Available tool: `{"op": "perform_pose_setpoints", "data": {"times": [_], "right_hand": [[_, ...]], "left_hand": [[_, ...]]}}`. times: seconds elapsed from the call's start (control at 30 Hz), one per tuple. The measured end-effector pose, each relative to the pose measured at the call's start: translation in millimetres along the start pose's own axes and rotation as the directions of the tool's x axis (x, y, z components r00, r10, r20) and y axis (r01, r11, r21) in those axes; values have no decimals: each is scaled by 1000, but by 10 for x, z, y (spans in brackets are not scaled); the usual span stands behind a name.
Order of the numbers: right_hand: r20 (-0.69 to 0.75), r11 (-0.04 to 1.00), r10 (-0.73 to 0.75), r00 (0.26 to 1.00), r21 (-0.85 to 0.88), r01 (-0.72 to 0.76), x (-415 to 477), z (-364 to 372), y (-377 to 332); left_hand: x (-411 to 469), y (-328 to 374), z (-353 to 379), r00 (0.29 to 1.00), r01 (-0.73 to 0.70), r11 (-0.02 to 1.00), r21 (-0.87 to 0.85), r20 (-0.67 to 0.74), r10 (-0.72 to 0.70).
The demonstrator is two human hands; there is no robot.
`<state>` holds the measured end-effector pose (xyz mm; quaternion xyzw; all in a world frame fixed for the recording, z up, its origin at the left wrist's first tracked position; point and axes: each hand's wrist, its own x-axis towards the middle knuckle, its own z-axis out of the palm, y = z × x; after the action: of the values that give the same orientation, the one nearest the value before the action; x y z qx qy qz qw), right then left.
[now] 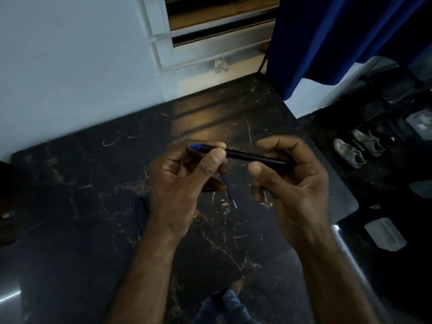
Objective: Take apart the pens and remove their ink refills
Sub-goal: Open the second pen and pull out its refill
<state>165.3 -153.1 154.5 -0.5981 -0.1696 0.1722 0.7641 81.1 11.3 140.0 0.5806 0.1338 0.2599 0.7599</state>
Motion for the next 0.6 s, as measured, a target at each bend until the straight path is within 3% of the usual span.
{"op": "perform_pose_setpoints", "data": {"times": [0.1, 0.23, 0.47, 0.6], "right_hand": [[8, 1000, -7, 1000, 11, 7, -22, -36, -26], [-26, 986, -8, 1000, -168, 4, -20, -54, -44], [44, 983, -88, 995, -159, 94, 14, 2, -77], [40, 979, -47, 998, -198, 54, 27, -8, -39]], "left_hand": [[35, 1, 19, 999, -12, 1000, -14, 38, 12], [88, 9, 65, 998, -16, 998, -59, 63, 19], [133, 16, 81, 999, -6, 999, -36, 40, 8], [154, 47, 136, 999, -13, 999, -39, 47, 14]]}}
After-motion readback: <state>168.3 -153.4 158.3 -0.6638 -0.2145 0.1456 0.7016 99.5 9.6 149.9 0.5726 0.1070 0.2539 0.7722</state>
